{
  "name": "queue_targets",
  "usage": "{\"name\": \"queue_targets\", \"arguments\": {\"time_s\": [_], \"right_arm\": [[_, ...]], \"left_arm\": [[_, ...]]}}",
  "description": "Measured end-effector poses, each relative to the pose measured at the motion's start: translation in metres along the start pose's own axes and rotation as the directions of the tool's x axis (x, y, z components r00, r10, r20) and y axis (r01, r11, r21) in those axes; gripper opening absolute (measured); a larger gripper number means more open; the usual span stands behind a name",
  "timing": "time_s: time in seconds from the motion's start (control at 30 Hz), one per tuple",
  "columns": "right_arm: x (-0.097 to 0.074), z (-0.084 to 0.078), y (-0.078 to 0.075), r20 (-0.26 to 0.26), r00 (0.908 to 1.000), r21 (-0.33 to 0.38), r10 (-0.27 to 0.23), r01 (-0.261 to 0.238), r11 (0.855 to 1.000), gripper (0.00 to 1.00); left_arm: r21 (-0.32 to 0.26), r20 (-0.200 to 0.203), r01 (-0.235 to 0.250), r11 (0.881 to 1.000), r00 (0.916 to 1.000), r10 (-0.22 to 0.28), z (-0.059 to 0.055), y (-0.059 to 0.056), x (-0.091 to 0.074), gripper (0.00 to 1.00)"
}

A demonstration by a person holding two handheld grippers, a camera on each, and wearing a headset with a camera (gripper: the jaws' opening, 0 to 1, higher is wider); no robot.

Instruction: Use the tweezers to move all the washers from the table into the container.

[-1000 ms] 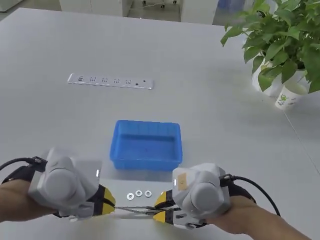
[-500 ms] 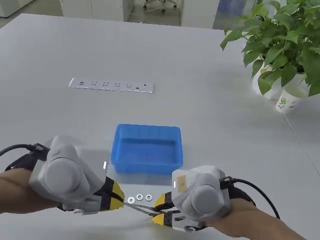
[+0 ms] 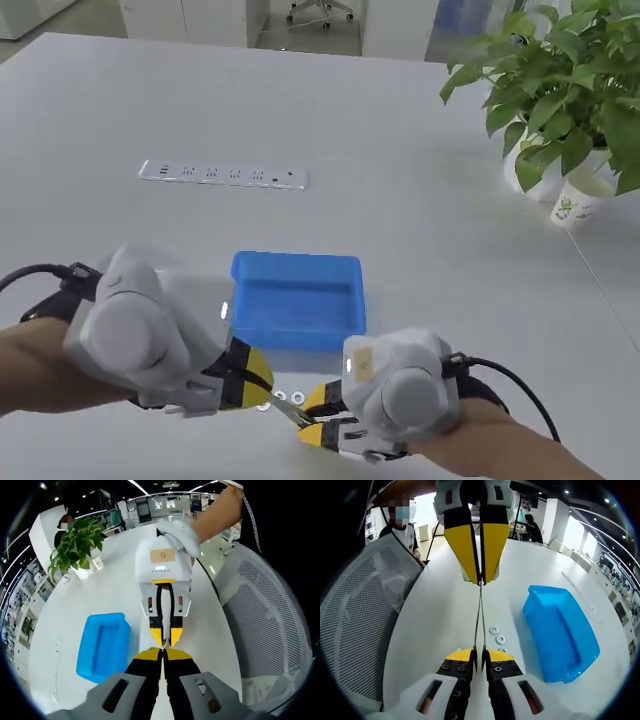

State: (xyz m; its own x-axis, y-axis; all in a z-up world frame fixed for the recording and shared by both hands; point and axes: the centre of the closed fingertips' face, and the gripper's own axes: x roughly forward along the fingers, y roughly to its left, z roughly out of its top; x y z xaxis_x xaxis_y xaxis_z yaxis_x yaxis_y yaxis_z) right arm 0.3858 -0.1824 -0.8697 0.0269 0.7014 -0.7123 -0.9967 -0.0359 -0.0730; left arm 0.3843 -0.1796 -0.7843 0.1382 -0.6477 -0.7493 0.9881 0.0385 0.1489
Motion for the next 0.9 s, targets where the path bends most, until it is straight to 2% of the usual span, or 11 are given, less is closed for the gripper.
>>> {"name": "queue_targets", "arguments": {"time_s": [0.33, 0.5, 0.63, 0.73, 0.9], "right_arm": [[-0.001, 0.002, 0.0, 0.01, 0.9999, 0.018, -0.002, 0.002, 1.0, 0.11], [-0.003, 0.0, 0.001, 0.012, 0.9999, 0.028, 0.0, -0.001, 1.0, 0.1], [-0.004, -0.001, 0.001, 0.012, 0.9999, 0.031, -0.005, 0.005, 0.999, 0.1], [-0.004, -0.002, 0.001, 0.012, 0.9999, 0.03, -0.007, 0.006, 1.0, 0.1], [-0.005, -0.002, 0.001, 0.009, 0.9999, 0.026, -0.006, 0.006, 1.0, 0.1]], "left_arm": [[0.025, 0.03, 0.016, 1.0, 0.9994, -0.017, 0.02, 0.001, 0.006, 0.05], [0.036, 0.045, 0.035, 0.999, 0.9983, -0.037, 0.025, -0.002, 0.009, 0.06], [0.05, 0.026, 0.044, 0.998, 0.9986, -0.045, 0.02, -0.004, 0.012, 0.11], [0.053, 0.016, 0.047, 0.997, 0.9987, -0.048, 0.016, -0.005, 0.013, 0.11], [0.054, 0.029, 0.031, 0.998, 0.9991, -0.033, 0.017, -0.003, 0.013, 0.11]]}}
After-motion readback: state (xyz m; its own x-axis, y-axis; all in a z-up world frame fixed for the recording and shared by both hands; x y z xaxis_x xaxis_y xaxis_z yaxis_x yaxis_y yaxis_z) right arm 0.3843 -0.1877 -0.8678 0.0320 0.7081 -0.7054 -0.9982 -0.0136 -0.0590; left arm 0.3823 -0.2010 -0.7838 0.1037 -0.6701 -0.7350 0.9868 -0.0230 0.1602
